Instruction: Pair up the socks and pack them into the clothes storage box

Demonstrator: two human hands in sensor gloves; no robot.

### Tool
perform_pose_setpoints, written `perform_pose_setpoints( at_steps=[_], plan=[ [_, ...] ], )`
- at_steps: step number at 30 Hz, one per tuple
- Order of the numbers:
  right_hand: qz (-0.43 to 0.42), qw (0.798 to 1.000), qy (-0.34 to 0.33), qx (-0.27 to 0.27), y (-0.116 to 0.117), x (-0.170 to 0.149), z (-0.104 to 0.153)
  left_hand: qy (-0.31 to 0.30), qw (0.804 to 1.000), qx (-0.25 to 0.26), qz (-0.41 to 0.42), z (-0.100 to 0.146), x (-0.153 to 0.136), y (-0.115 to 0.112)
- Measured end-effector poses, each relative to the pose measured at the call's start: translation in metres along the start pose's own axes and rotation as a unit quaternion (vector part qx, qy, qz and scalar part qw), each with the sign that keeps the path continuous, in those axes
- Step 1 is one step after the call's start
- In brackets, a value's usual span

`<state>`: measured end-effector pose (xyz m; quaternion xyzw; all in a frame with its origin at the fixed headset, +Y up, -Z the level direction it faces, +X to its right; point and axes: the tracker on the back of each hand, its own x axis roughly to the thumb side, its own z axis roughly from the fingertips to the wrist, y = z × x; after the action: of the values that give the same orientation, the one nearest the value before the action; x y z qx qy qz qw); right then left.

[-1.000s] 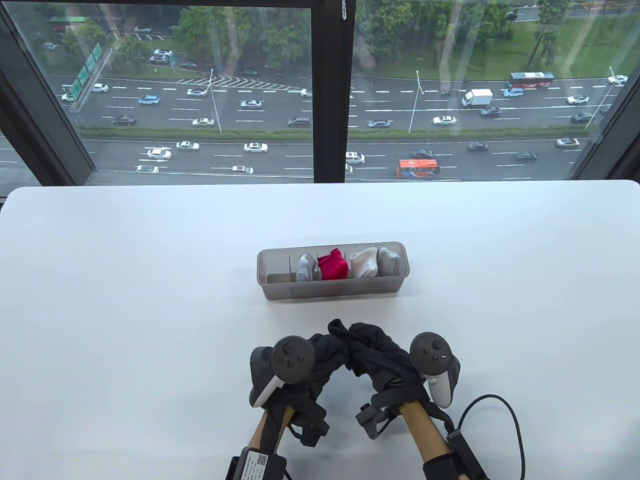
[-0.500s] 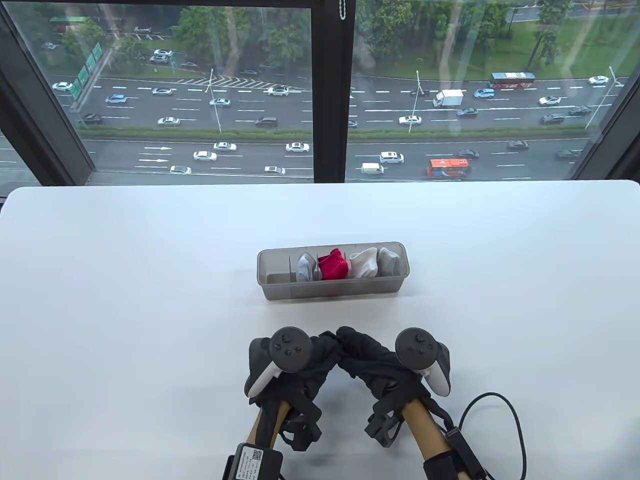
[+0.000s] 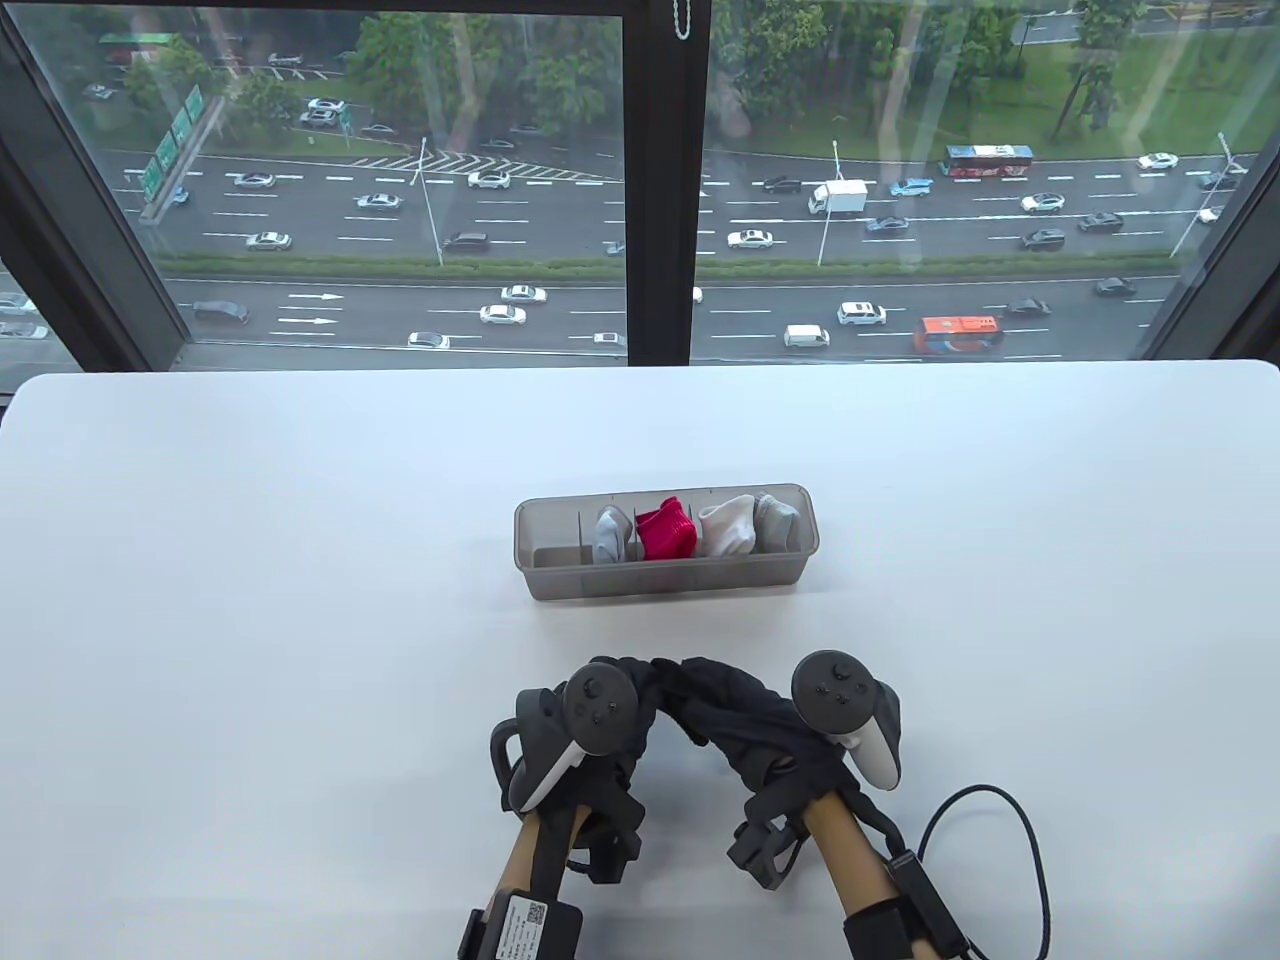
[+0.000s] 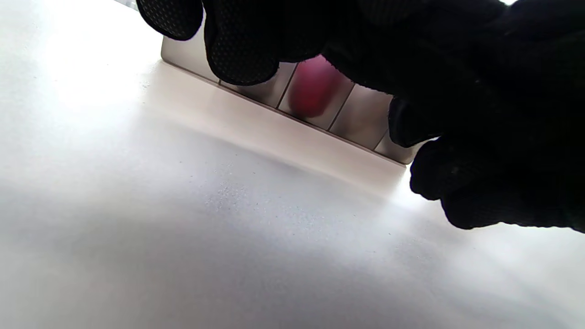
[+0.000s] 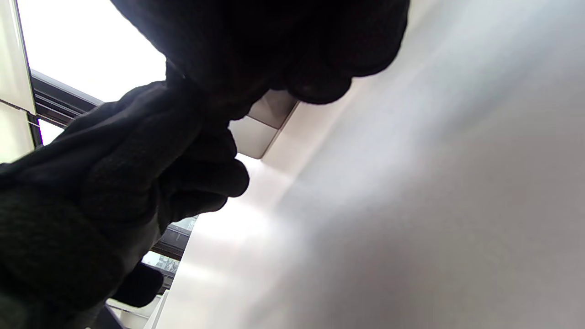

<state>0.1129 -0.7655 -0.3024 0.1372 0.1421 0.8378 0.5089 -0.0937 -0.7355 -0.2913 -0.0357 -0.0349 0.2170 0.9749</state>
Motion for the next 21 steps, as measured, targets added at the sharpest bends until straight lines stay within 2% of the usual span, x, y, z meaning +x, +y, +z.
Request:
perform_pose_setpoints(
  at_steps=[4, 10, 15, 18, 21],
  plan=[
    [-0.051, 0.998, -0.023, 0.02, -0.004, 0.003, 0.001, 0.006, 0.998, 0.03, 0.055, 0.0, -0.007, 0.004],
    [-0.08, 0.995, -0.041, 0.052, -0.004, 0.006, 0.004, 0.003, 0.996, 0.028, 0.088, -0.002, -0.008, 0.004],
    [-0.071, 0.994, -0.054, 0.066, -0.008, 0.01, 0.005, 0.008, 0.994, 0.004, 0.111, -0.007, -0.01, 0.004],
    [-0.051, 0.992, -0.047, 0.105, -0.008, 0.012, 0.004, 0.006, 0.994, -0.002, 0.111, -0.012, -0.01, 0.002],
    [-0.035, 0.989, -0.012, 0.146, -0.009, 0.008, 0.002, -0.005, 0.994, -0.008, 0.113, -0.013, -0.007, 0.002]
  ],
)
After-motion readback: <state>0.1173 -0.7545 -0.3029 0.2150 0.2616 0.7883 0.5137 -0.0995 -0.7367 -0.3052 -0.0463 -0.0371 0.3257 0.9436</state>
